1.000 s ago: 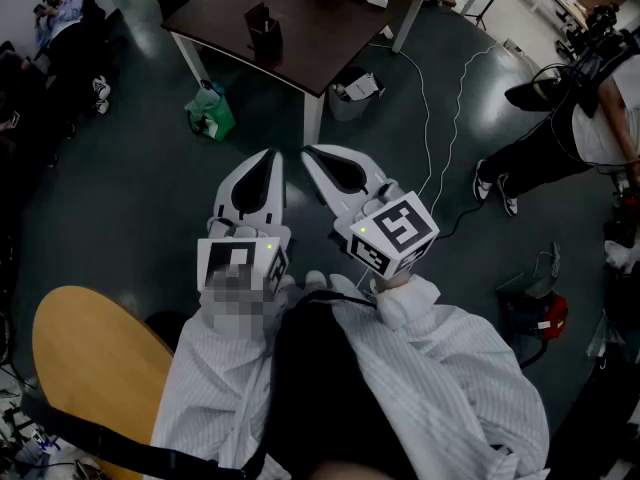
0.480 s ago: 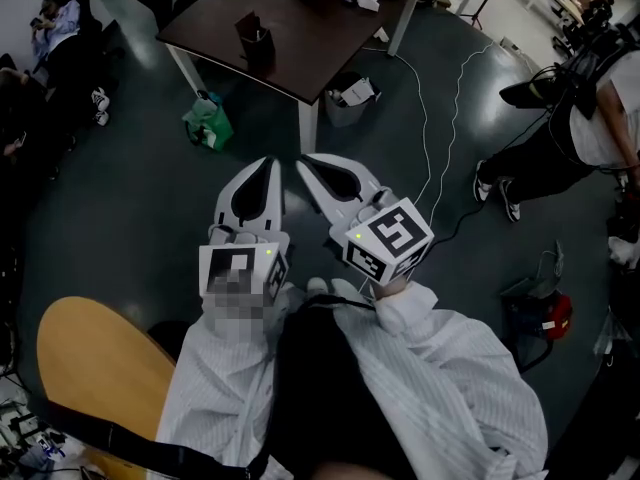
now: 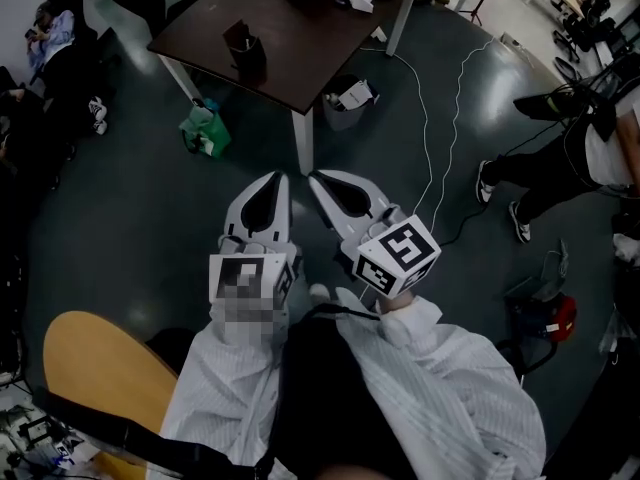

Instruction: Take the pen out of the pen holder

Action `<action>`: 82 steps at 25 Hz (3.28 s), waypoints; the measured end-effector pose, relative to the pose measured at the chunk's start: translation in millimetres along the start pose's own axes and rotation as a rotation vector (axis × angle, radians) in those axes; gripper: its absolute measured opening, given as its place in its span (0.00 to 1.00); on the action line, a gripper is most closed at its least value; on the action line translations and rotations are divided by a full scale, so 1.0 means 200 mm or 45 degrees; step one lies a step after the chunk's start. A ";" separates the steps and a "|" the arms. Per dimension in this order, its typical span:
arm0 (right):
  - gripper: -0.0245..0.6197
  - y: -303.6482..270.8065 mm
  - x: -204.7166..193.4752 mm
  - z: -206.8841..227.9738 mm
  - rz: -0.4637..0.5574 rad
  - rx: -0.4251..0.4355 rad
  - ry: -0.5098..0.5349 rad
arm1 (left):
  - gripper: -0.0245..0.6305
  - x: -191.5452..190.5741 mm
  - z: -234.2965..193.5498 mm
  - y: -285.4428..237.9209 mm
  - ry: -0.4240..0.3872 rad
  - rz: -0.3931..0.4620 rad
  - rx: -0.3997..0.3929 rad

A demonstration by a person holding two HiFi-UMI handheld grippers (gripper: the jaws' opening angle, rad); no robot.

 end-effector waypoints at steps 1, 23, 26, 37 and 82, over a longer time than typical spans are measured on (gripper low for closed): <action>0.04 -0.04 0.00 0.03 -0.003 -0.002 -0.005 | 0.04 0.00 -0.03 -0.04 0.000 -0.004 -0.002; 0.04 -1.46 0.21 0.82 -0.080 -0.070 -0.026 | 0.04 0.18 -1.20 -1.16 0.049 -0.093 0.013; 0.04 -1.62 0.19 0.97 -0.115 -0.054 -0.042 | 0.04 0.15 -1.32 -1.30 0.065 -0.122 0.062; 0.04 -2.27 0.23 1.50 -0.364 0.394 0.013 | 0.04 0.13 -1.67 -1.89 0.194 -0.111 0.534; 0.04 -2.56 0.13 1.91 -0.794 0.881 0.077 | 0.27 -0.27 -2.05 -2.27 0.491 -0.332 1.289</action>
Point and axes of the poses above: the fingertips, and each gripper's own axes: y backward along the fingers, z to its right, x out of its top, the point moved 5 cm from there along y, backward along the fingers, and after that the axes turned 8 degrees about -x, right-handed, at the moved point
